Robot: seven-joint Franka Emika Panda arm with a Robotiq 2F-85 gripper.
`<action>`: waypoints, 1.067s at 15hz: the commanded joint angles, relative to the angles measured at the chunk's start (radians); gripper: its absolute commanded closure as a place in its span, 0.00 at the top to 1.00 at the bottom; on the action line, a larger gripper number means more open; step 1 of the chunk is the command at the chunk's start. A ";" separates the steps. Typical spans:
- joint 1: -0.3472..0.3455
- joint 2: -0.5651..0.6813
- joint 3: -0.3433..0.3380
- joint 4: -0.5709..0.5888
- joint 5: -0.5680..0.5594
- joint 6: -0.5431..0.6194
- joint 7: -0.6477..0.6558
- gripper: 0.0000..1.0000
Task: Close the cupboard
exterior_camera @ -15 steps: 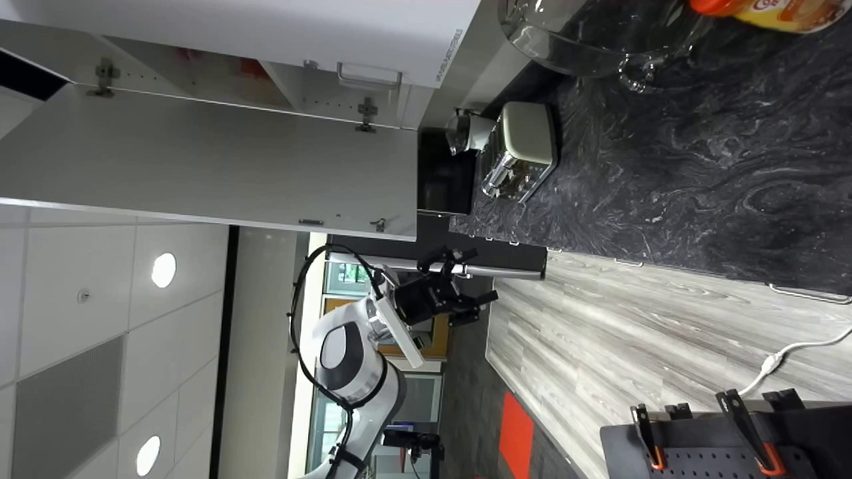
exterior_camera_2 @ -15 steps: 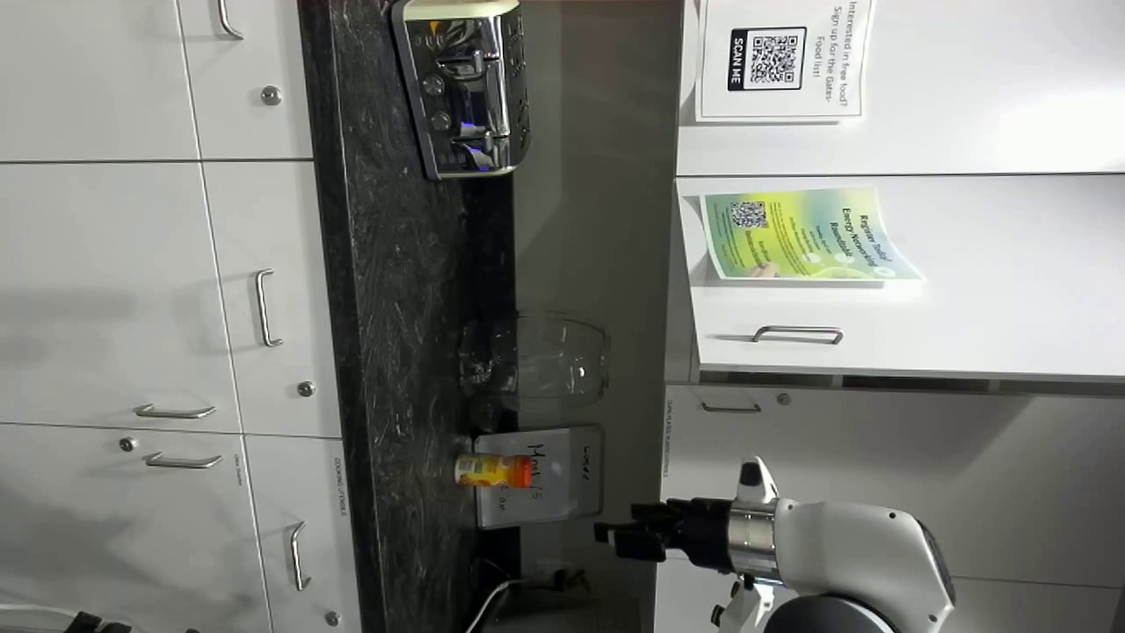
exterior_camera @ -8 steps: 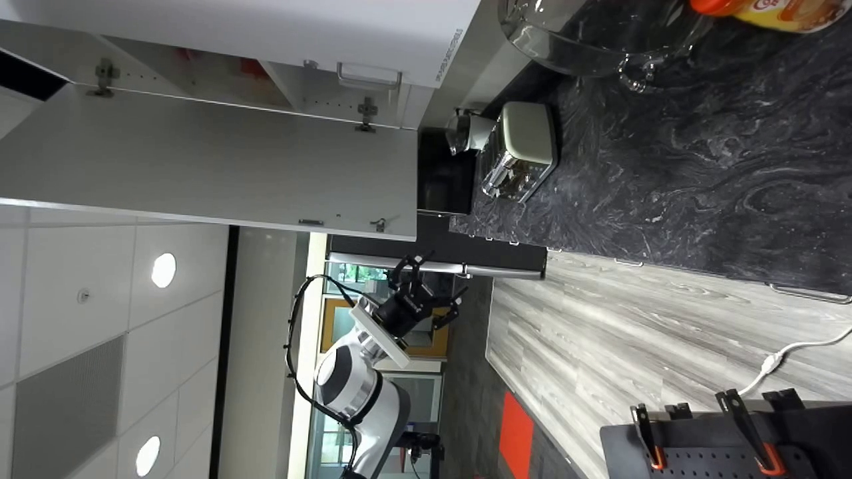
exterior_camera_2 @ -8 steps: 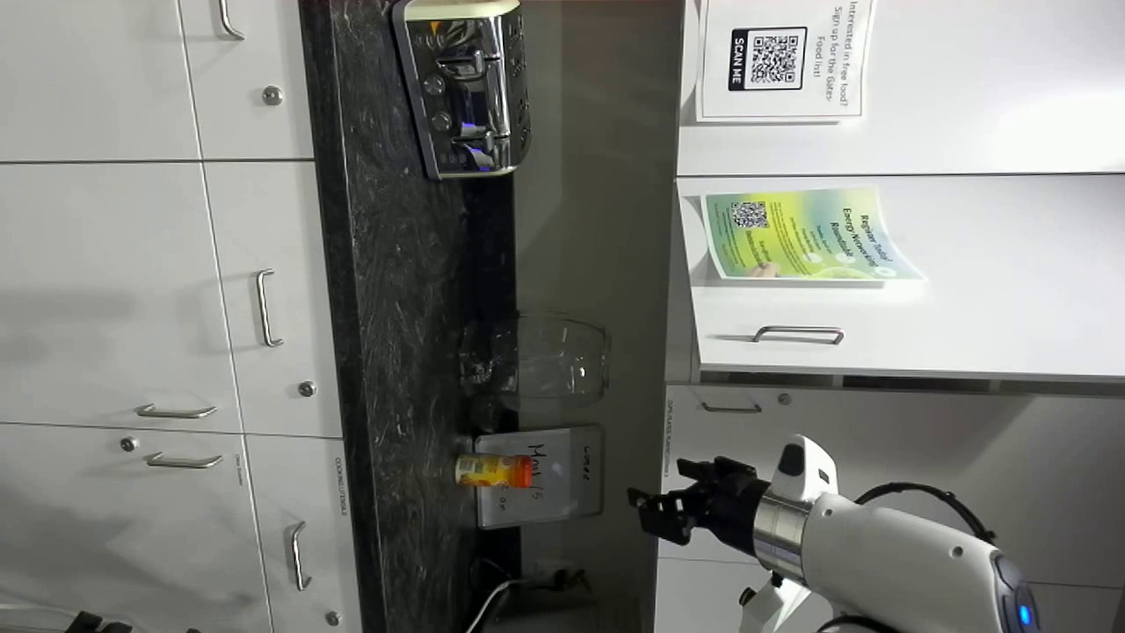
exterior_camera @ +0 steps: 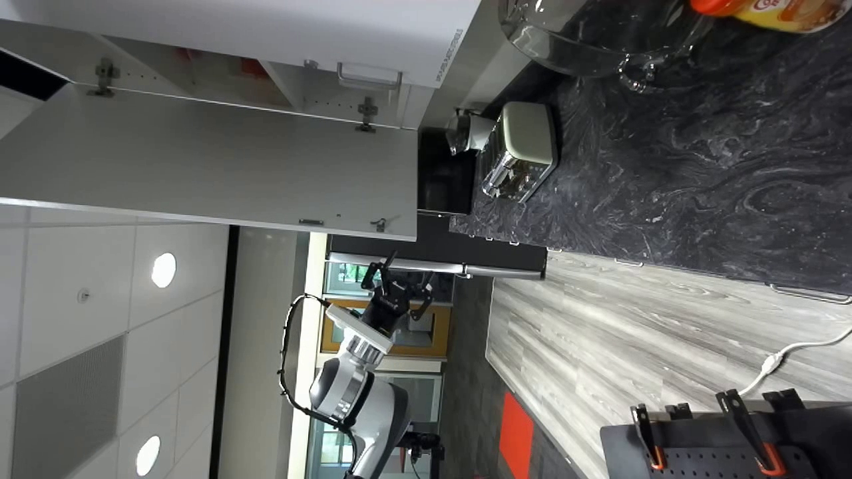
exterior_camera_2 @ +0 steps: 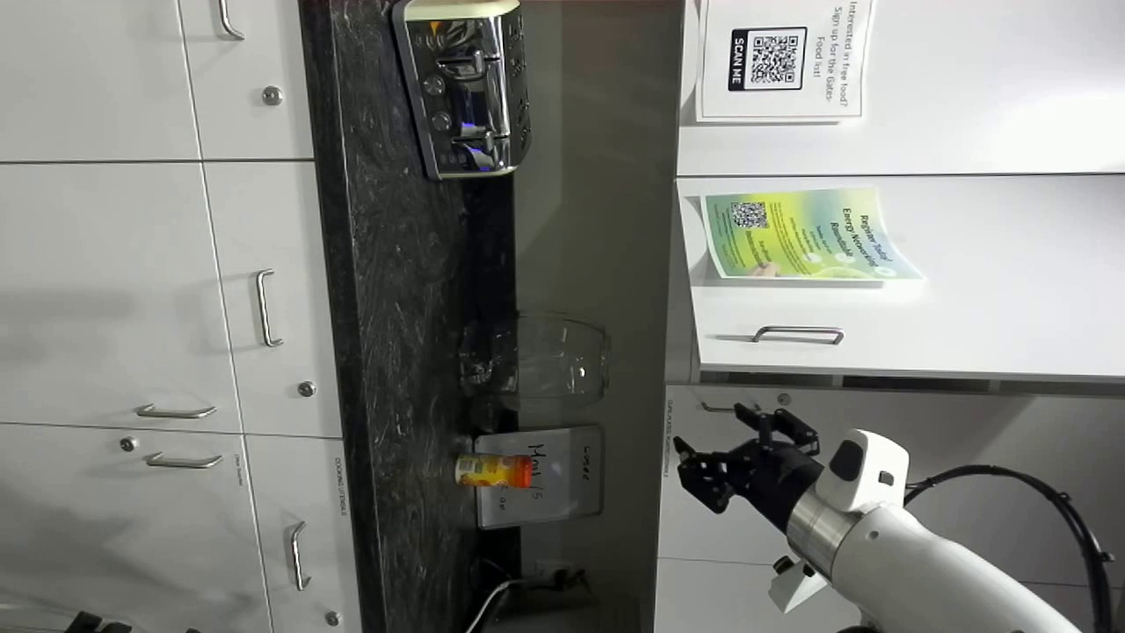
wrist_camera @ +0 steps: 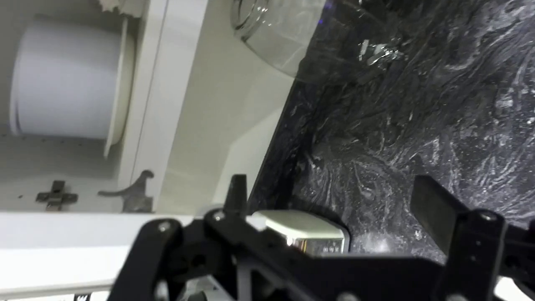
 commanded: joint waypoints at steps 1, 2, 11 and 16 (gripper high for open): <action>0.021 -0.034 -0.044 0.014 -0.115 0.134 0.014 1.00; 0.019 -0.041 -0.051 0.021 -0.141 0.179 0.035 1.00; -0.022 -0.043 -0.043 0.151 -0.485 0.333 0.472 1.00; -0.009 -0.055 -0.049 0.141 -0.479 0.319 0.480 1.00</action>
